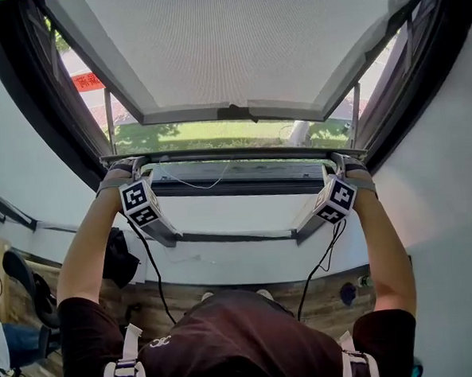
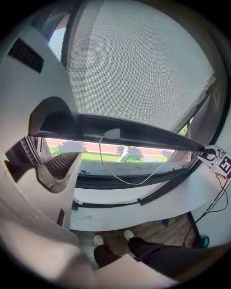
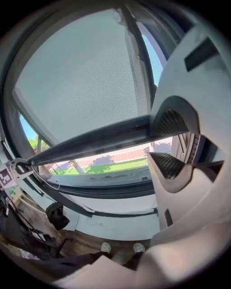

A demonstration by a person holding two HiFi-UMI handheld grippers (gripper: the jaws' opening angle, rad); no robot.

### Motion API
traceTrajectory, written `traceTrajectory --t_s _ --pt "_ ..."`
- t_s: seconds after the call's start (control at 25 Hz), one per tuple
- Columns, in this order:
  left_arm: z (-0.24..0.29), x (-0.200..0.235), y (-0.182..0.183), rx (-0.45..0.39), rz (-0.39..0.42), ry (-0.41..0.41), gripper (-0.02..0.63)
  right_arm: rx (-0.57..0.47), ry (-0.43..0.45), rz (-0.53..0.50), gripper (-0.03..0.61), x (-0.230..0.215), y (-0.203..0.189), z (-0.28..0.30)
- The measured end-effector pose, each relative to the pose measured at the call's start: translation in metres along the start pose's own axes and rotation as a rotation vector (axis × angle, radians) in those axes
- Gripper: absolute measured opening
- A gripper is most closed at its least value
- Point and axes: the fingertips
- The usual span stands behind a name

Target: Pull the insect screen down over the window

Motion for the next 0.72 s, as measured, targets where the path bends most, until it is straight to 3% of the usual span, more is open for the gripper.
traceTrajectory --t_s 0.32,0.72 --pt "0.015 -0.023 -0.006 0.027 -0.036 -0.041 0.126 0.007 0.061 0.009 0.119 0.031 -0.003 0.017" --pt "0.035 -0.053 -0.019 0.053 -0.030 -0.076 0.126 0.019 0.159 0.015 0.189 0.078 -0.002 0.033"
Point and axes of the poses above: the fingertips, and each gripper's own axes: z forward along the fingers, x to its left, y out of its top, and after that the axes turned 12 degrees about -z, right-handed
